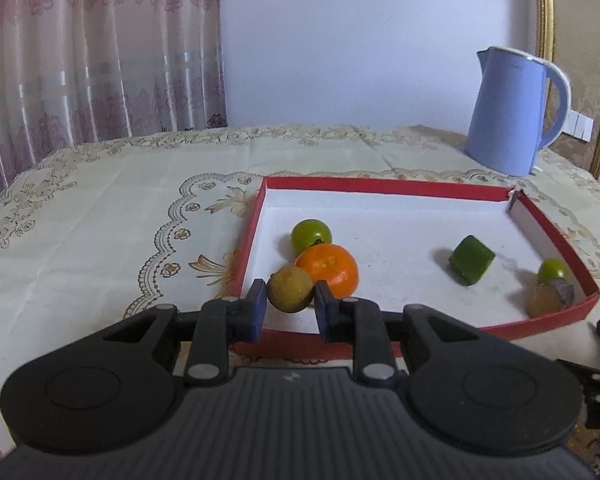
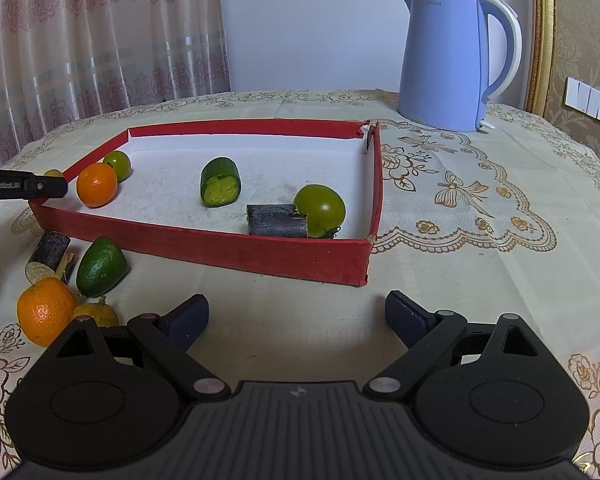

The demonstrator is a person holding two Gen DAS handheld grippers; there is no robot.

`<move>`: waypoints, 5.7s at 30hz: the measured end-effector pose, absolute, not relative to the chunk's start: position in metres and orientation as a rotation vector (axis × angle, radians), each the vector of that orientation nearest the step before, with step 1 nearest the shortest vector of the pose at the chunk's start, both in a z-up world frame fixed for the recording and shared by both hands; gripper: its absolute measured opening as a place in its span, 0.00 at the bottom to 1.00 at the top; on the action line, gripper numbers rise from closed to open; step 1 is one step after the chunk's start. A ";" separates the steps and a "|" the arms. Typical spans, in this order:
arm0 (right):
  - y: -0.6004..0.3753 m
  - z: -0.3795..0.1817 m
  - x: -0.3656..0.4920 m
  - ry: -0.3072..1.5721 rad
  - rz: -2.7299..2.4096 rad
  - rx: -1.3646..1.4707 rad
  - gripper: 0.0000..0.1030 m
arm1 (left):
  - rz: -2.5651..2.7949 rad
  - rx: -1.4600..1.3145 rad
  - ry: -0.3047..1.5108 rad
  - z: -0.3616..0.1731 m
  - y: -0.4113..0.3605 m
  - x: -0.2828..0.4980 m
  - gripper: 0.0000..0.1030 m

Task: Organize fruits
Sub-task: 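Lower the brown fruit into the tray and open the left gripper, then move the right gripper to the yellow pear and close on it, then carry the pear into the red tray and open the right gripper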

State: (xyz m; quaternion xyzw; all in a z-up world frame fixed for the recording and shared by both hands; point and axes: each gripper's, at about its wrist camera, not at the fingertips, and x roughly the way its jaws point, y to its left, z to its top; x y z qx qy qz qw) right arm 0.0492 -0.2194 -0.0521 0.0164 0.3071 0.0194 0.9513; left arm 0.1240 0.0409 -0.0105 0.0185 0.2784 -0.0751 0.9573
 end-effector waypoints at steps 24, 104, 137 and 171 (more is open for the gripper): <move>-0.218 -0.052 0.048 0.628 0.036 0.024 0.93 | -0.118 0.095 0.580 -0.024 0.034 0.147 0.34; -0.156 -0.042 0.006 0.527 0.263 -0.079 0.93 | -0.050 0.035 0.672 -0.044 0.063 0.088 1.00; -0.138 -0.046 0.026 0.575 0.262 -0.125 0.28 | -0.050 0.031 0.674 -0.045 0.063 0.088 1.00; -0.184 -0.014 0.121 0.512 -0.038 -0.101 0.28 | -0.051 0.029 0.676 -0.045 0.063 0.089 1.00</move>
